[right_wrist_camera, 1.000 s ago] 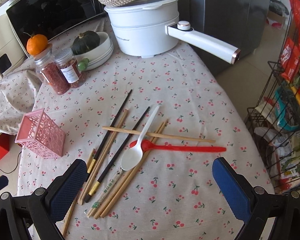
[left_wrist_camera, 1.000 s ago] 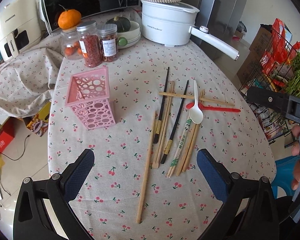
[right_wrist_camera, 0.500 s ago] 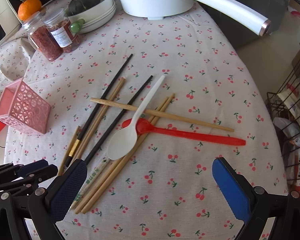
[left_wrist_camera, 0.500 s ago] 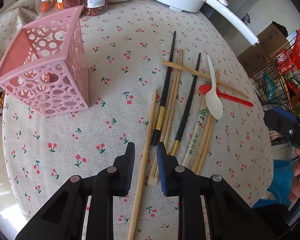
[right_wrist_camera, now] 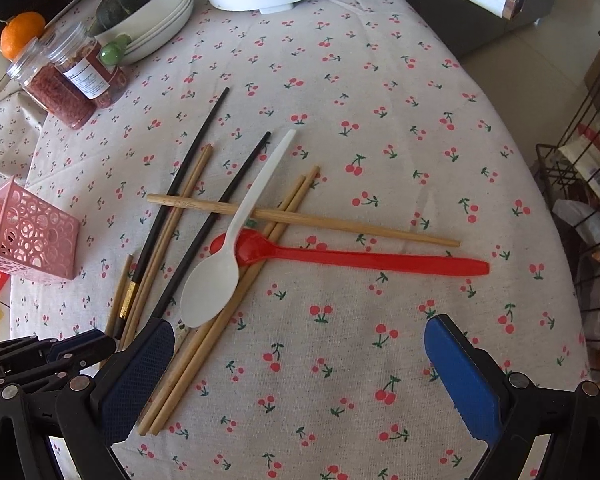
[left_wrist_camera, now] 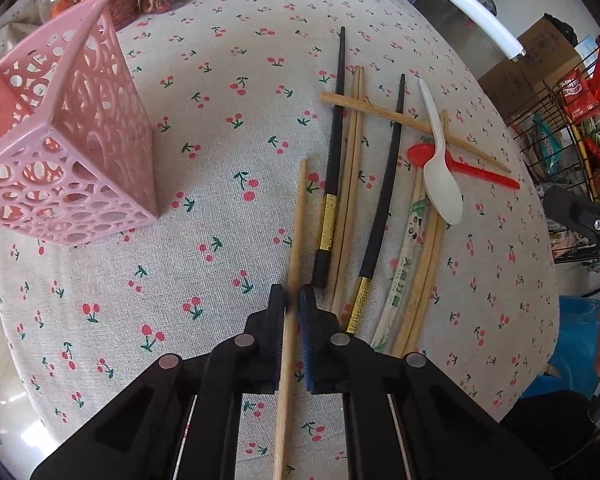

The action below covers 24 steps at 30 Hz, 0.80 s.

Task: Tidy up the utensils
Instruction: 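Lower the left tool and grasp a single wooden chopstick, then lift the wooden chopstick with the left tool and drop it into the pink holder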

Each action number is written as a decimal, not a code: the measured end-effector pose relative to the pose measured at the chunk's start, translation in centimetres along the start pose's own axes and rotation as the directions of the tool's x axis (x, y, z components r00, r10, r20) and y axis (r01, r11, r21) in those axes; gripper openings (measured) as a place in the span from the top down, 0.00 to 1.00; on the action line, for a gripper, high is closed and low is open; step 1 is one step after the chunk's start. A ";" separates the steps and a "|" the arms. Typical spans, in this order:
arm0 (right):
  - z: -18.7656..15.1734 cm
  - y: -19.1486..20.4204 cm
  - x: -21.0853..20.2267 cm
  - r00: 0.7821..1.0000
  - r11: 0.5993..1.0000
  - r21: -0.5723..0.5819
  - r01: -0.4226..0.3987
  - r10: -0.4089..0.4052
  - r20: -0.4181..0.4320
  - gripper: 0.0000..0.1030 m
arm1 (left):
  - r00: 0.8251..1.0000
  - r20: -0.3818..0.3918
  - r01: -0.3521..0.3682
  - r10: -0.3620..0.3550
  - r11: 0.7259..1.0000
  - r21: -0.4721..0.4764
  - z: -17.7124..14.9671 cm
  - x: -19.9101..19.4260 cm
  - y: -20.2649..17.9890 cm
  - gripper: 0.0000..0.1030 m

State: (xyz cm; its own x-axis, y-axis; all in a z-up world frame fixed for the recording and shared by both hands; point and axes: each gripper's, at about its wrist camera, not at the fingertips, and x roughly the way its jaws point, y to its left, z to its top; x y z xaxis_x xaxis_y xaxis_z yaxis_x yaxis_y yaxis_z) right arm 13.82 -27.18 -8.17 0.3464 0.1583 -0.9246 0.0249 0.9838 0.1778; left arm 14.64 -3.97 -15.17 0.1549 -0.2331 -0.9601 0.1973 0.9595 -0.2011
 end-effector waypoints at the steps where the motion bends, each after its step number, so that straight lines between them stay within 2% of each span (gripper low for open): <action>1: 0.2 0.1 0.0 1.000 1.000 -0.012 -0.002 0.002 0.011 0.00 | 1.000 0.011 -0.006 0.007 1.000 -0.003 -0.1 0.1 -0.1 0.94; 2: 0.6 0.5 0.0 1.000 1.000 -0.030 -0.009 0.010 0.017 0.01 | 0.999 0.025 -0.019 0.019 1.000 -0.008 -0.1 -0.1 -0.2 0.94; 3: 0.9 0.9 0.1 1.000 0.999 -0.044 -0.021 0.022 0.019 0.05 | 0.999 0.044 -0.022 0.022 1.000 -0.003 -0.3 -0.5 -0.3 0.94; 7: 2.1 2.7 1.2 0.997 0.991 -0.105 -0.077 0.078 0.001 0.22 | 0.993 0.114 0.024 -0.026 1.000 0.020 -0.7 -3.1 -0.7 0.94; 12: 3.7 5.6 3.3 0.997 0.966 -0.249 -0.072 0.075 0.000 0.46 | 0.982 0.176 0.058 -0.062 0.998 0.026 -1.7 -5.7 0.1 0.94; 14: 4.4 6.6 4.4 0.998 0.952 -0.299 -0.060 0.063 0.000 0.53 | 0.979 0.194 0.061 -0.063 0.998 0.015 -1.9 -6.5 0.8 0.94; 18: 5.2 8.3 6.9 0.999 0.917 -0.396 -0.050 0.041 -0.031 0.58 | 0.974 0.216 0.082 -0.075 0.996 -0.022 -2.6 -7.6 3.2 0.94; 24: 5.6 10.0 10.2 0.997 0.872 -0.489 0.018 -0.051 -0.053 0.64 | 0.971 0.218 0.111 -0.100 0.993 -0.039 -3.4 -8.1 4.5 0.94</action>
State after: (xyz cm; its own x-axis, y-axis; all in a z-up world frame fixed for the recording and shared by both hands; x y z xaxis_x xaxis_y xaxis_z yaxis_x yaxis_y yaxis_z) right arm 22.83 -16.22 -13.92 0.2947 0.1126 -0.9489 -0.4306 0.9022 -0.0267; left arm 10.98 2.75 -8.91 0.3415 -0.3566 -0.8696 0.1749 0.9332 -0.3140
